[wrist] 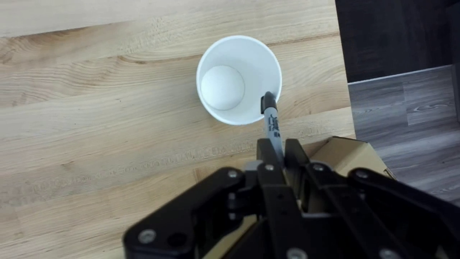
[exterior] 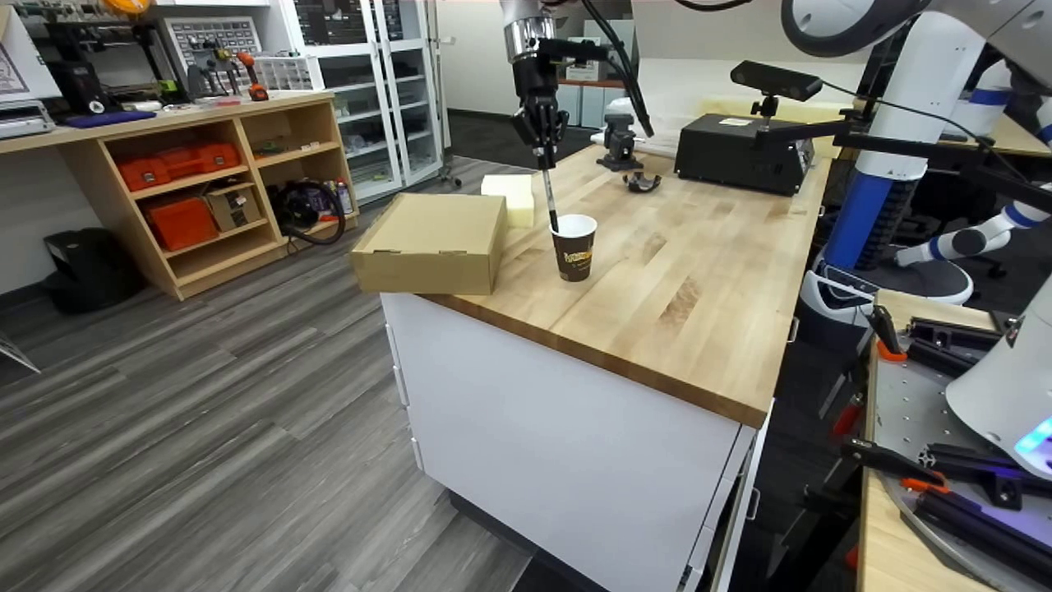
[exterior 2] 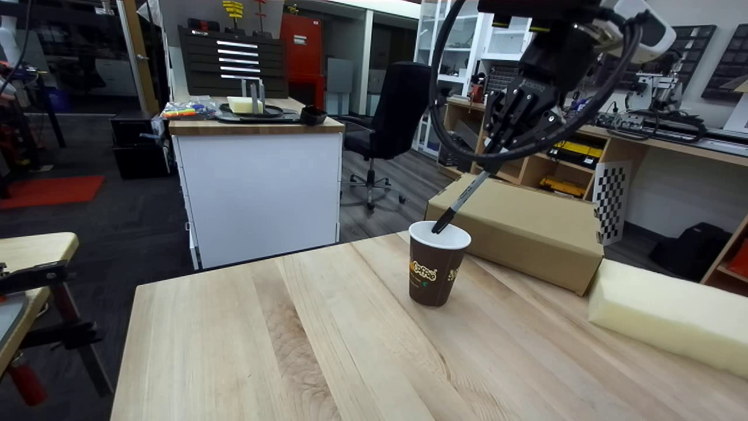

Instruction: Pick up the pen from the cup and put it on the table.

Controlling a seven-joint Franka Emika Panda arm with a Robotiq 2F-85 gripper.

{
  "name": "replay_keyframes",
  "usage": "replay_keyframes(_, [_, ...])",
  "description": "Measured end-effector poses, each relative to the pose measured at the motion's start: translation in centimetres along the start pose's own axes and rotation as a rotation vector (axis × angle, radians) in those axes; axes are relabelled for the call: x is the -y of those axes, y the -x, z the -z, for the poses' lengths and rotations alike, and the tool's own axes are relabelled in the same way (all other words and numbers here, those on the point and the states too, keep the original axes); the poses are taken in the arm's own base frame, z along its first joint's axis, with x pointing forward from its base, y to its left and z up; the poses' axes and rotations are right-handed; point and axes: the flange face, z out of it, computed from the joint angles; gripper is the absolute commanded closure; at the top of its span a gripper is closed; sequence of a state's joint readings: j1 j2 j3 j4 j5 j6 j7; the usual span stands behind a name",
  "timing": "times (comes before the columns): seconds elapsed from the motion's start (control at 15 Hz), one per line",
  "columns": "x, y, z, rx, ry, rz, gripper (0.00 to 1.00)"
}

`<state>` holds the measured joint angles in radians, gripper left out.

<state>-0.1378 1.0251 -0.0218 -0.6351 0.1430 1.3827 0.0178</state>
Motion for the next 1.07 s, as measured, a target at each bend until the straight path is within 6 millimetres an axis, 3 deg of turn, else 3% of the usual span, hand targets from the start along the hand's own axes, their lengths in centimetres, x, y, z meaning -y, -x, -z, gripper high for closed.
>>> replay_keyframes(0.33, [1.2,1.0,3.9,-0.078,0.017,-0.045,0.97])
replay_keyframes(0.53, [2.9,1.5,7.0,-0.181,0.043,-0.065,0.97])
replay_keyframes(0.8, [7.9,2.1,10.0,-0.333,0.079,-0.105,0.97])
replay_keyframes(1.07, [12.7,2.7,10.4,-0.434,0.108,-0.142,0.97])
